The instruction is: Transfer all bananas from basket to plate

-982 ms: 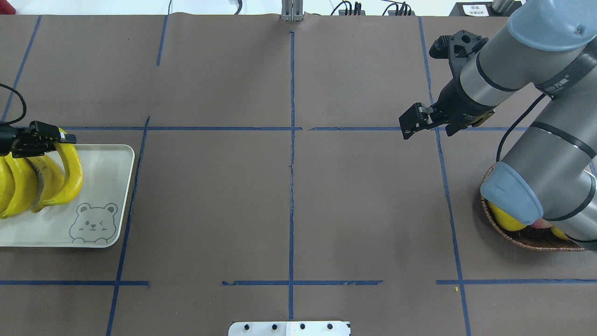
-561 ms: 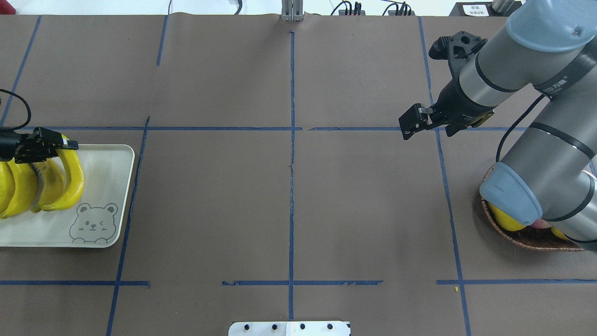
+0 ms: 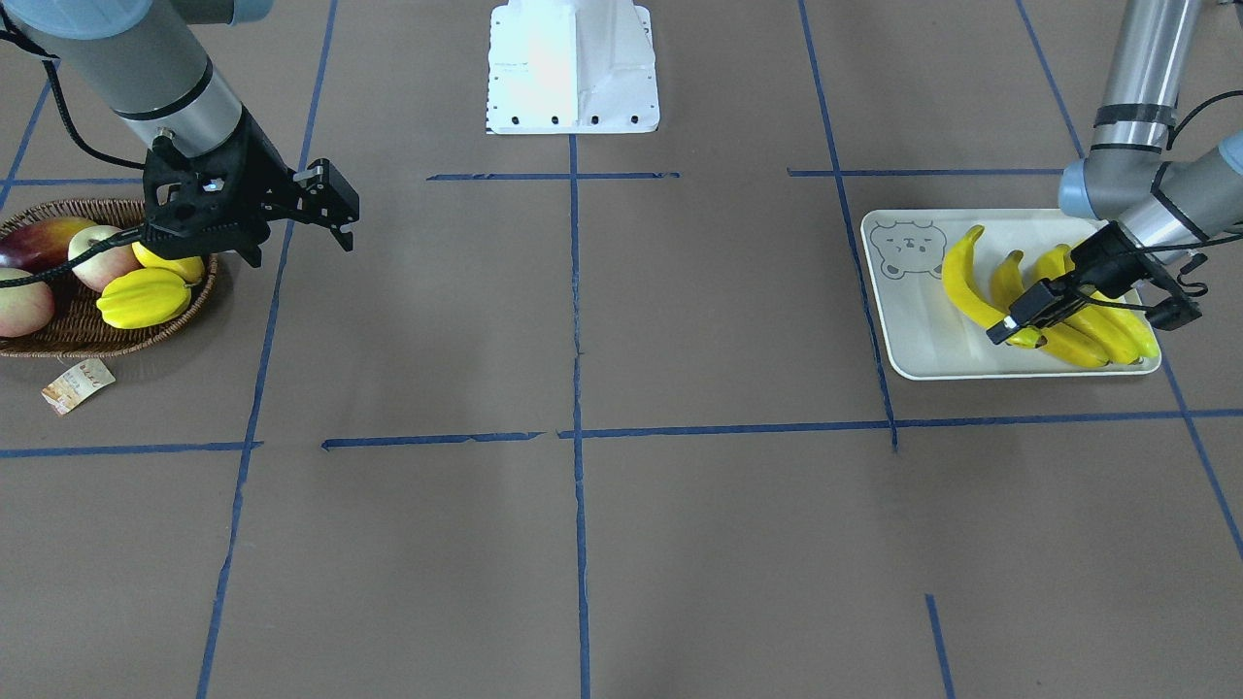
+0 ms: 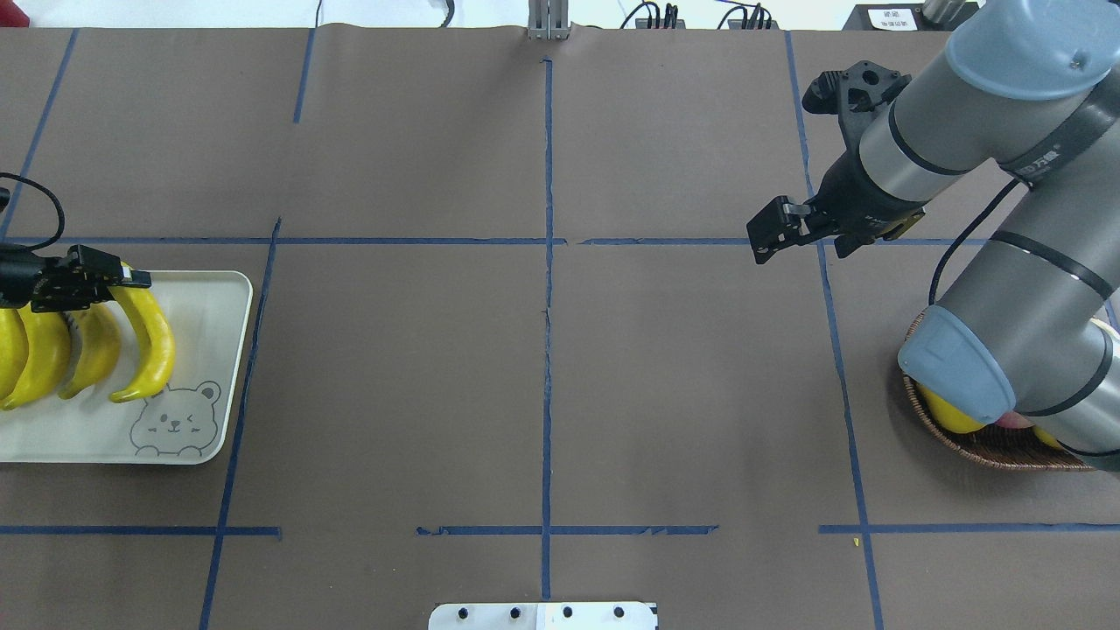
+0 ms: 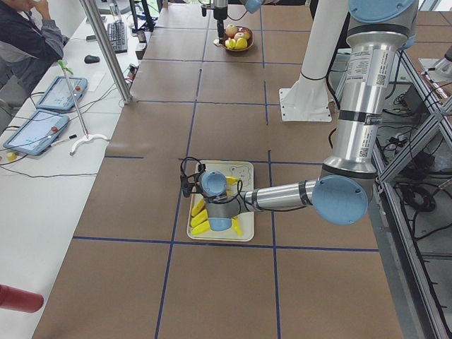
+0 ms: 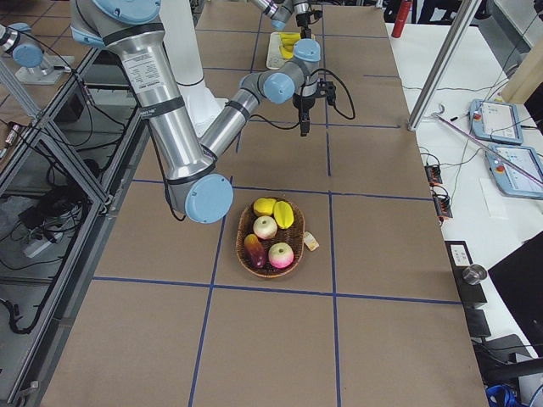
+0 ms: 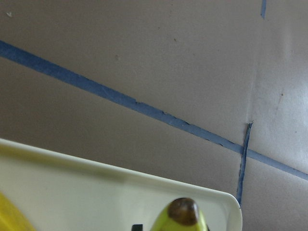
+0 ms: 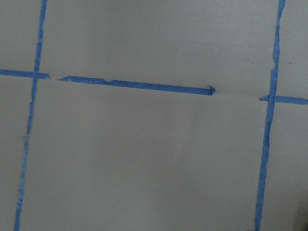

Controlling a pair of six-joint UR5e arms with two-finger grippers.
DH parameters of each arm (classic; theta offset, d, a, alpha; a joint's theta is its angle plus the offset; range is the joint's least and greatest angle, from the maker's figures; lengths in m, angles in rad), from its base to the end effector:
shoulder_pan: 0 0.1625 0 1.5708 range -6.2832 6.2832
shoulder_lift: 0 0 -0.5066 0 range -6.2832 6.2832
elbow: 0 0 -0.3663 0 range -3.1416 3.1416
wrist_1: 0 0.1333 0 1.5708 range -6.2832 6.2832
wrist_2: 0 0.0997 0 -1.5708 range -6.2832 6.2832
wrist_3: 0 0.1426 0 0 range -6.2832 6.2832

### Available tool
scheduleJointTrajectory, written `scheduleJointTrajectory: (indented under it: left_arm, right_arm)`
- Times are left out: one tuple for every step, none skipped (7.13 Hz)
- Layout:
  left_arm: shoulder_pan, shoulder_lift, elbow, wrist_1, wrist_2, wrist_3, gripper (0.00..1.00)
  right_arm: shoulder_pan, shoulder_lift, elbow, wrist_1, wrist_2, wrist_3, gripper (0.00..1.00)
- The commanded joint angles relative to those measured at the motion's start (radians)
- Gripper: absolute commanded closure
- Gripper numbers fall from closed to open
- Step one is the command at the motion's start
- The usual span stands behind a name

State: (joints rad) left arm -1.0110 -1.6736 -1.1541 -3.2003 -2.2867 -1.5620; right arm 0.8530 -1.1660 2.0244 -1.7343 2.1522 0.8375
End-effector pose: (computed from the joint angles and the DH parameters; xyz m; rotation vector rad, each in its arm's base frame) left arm 0.2476 -0.4699 0.7102 0.0819 1.3864 -0.3671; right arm -0.3478 -0.4820 0.3786 0.0896 -0.8695 -0.0899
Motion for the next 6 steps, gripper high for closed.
scheduleJointTrajectory:
  left_arm:
    - [0.0,0.002,-0.003,0.0,-0.003,-0.001,0.42]
    - [0.0,0.0,-0.003,0.0,-0.034,0.0,0.42]
    - [-0.012,0.002,-0.004,0.0,-0.052,0.0,0.42]
    - [-0.032,0.002,-0.007,0.0,-0.074,0.0,0.41]
    - [-0.094,-0.001,-0.009,0.005,-0.144,0.0,0.35]
    - [-0.136,-0.005,-0.012,0.007,-0.181,0.002,0.05]
  right_arm:
    - [0.0,0.0,-0.003,-0.001,0.0,0.0,0.01]
    - [0.0,0.0,-0.001,0.001,0.0,0.0,0.01]
    - [0.0,0.0,-0.001,-0.001,0.0,0.0,0.01]
    - [0.0,0.0,0.0,0.001,0.0,0.0,0.01]
    - [0.0,0.0,0.0,0.001,0.0,0.0,0.01]
    - [0.001,0.0,0.002,-0.001,0.001,0.0,0.01]
